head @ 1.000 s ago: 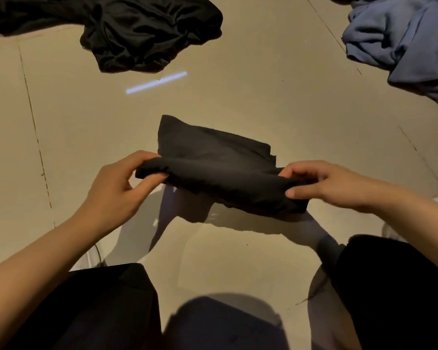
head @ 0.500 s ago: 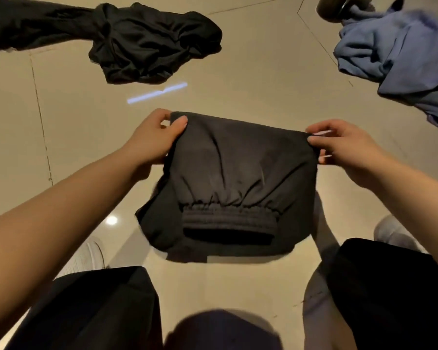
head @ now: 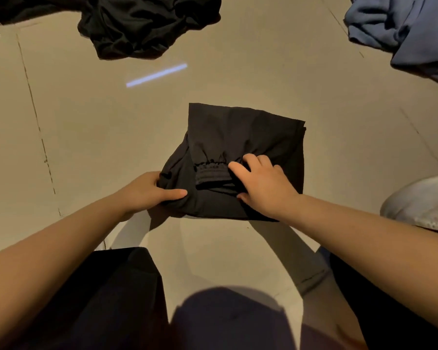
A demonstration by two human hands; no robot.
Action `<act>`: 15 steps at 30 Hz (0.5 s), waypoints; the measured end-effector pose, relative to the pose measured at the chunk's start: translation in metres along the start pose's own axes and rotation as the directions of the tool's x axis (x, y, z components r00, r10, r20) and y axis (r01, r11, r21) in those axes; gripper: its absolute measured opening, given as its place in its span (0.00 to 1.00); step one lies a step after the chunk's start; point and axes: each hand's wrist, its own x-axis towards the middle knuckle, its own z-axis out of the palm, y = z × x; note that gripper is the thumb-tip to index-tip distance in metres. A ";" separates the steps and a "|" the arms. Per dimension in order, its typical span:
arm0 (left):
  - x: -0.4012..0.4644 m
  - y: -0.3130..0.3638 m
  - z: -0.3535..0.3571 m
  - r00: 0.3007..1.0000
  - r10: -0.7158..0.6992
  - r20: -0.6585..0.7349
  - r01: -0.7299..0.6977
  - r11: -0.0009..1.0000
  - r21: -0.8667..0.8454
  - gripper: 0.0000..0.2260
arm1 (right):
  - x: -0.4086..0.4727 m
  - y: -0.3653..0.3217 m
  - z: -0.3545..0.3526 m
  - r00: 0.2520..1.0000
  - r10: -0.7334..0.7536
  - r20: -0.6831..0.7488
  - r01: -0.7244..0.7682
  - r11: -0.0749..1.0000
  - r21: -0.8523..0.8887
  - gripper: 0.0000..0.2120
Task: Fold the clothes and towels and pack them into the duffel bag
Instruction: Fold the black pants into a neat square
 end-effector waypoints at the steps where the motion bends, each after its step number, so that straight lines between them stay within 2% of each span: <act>1: 0.000 -0.003 0.003 0.998 0.032 -0.059 -0.035 0.999 -0.042 0.08 | 0.003 0.002 -0.002 0.998 -0.019 -0.052 0.022 0.999 0.049 0.28; 4: 0.000 -0.010 0.008 0.985 0.022 -0.169 -0.061 0.972 -0.228 0.10 | 0.007 0.009 -0.016 0.975 -0.073 -0.208 0.115 0.974 0.196 0.27; 7: -0.003 -0.017 0.010 0.974 -0.083 -0.210 -0.016 0.901 -0.433 0.16 | 0.003 0.015 -0.022 0.938 -0.151 -0.312 0.201 0.970 0.136 0.28; 9: -0.004 -0.020 0.012 0.968 -0.110 -0.226 -0.015 0.873 -0.487 0.17 | -0.002 0.016 -0.013 0.937 -0.230 -0.262 0.251 0.967 0.050 0.28; 12: -0.002 -0.020 0.016 0.952 -0.064 -0.301 -0.092 0.874 -0.477 0.16 | -0.008 0.014 0.003 0.953 -0.280 -0.115 0.281 0.960 -0.012 0.28; 15: 0.001 -0.014 0.018 0.939 0.008 -0.344 -0.157 0.901 -0.406 0.14 | -0.006 0.010 0.000 0.941 -0.300 -0.157 0.304 0.953 0.001 0.26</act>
